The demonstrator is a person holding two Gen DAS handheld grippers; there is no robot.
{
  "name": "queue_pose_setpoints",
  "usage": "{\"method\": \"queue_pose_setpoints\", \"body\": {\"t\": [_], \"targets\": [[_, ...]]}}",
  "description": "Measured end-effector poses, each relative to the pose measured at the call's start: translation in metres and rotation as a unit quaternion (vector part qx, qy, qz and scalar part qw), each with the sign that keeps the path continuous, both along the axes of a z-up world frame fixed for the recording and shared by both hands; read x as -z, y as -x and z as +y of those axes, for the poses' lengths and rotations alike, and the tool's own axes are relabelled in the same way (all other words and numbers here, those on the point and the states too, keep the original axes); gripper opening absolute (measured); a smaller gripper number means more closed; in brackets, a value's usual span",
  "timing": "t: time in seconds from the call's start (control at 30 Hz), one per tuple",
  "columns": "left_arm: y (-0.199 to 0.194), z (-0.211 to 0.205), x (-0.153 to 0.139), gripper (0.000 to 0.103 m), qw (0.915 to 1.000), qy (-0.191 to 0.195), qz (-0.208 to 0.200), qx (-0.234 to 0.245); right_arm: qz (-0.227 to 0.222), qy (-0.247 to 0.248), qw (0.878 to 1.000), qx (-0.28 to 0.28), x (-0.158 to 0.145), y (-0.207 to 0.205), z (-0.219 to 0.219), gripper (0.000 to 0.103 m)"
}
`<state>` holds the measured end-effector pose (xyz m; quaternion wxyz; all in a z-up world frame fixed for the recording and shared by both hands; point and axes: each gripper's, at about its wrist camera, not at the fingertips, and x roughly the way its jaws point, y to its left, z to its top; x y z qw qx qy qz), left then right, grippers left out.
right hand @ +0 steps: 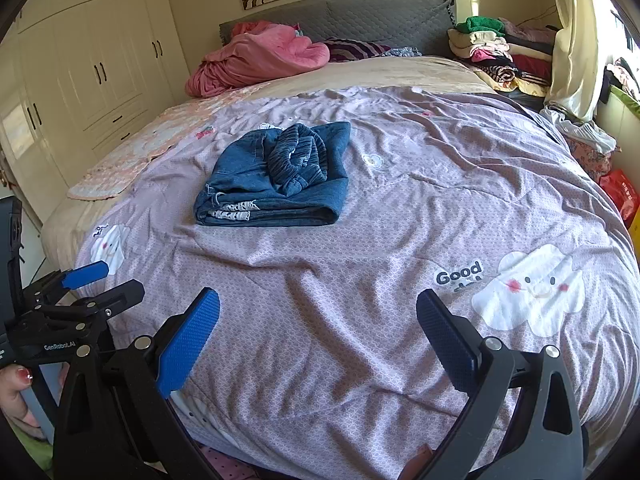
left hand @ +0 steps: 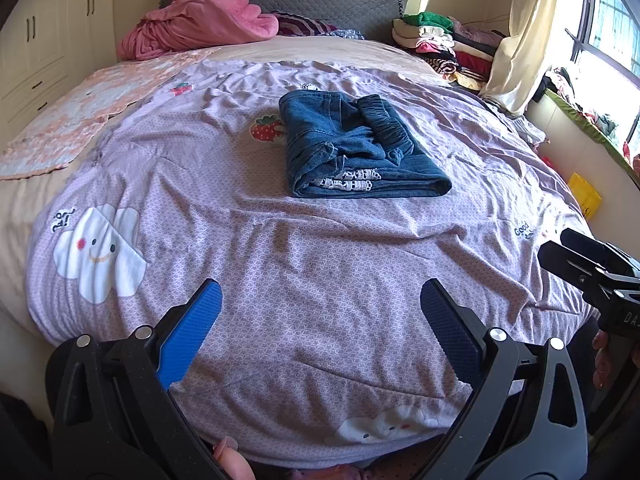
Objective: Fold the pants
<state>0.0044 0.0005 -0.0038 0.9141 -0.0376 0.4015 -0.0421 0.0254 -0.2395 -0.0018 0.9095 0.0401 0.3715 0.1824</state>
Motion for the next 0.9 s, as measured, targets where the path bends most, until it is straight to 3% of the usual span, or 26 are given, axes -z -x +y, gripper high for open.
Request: {"method": "queue_pose_setpoints", "body": {"t": [0.9], "targets": [[0.0010, 0.0026, 0.0005, 0.093, 1.0000, -0.004, 0.005, -0.004, 0.001, 0.004, 1.000, 0.001, 0.0013, 0.0003, 0.0015, 0.098]]}}
